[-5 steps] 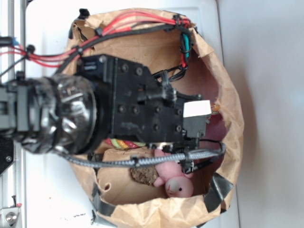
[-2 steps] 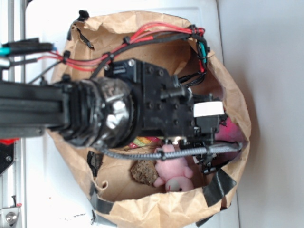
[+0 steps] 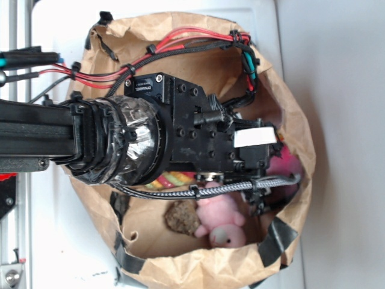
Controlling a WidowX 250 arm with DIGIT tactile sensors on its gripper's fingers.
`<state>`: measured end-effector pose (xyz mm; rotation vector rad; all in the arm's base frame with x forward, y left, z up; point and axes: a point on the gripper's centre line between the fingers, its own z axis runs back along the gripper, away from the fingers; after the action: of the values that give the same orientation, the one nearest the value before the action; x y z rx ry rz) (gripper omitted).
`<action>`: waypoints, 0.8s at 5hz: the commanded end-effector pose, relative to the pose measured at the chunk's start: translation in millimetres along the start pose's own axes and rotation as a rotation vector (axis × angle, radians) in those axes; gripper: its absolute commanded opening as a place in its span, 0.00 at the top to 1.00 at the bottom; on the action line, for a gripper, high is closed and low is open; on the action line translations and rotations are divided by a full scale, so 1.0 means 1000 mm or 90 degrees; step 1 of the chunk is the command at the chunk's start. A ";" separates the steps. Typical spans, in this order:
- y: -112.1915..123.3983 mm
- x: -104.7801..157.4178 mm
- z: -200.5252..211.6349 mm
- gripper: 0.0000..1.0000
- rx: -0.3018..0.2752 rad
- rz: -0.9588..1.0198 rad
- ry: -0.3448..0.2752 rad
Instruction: Grab the multicolored rope.
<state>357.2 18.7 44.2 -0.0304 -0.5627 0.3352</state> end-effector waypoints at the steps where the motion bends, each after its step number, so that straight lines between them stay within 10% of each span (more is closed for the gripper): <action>1: -0.004 0.009 0.022 1.00 -0.012 -0.001 -0.057; 4: -0.004 0.005 0.059 1.00 0.003 0.002 -0.004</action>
<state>319.3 14.3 73.4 -0.0076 -0.4990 0.3444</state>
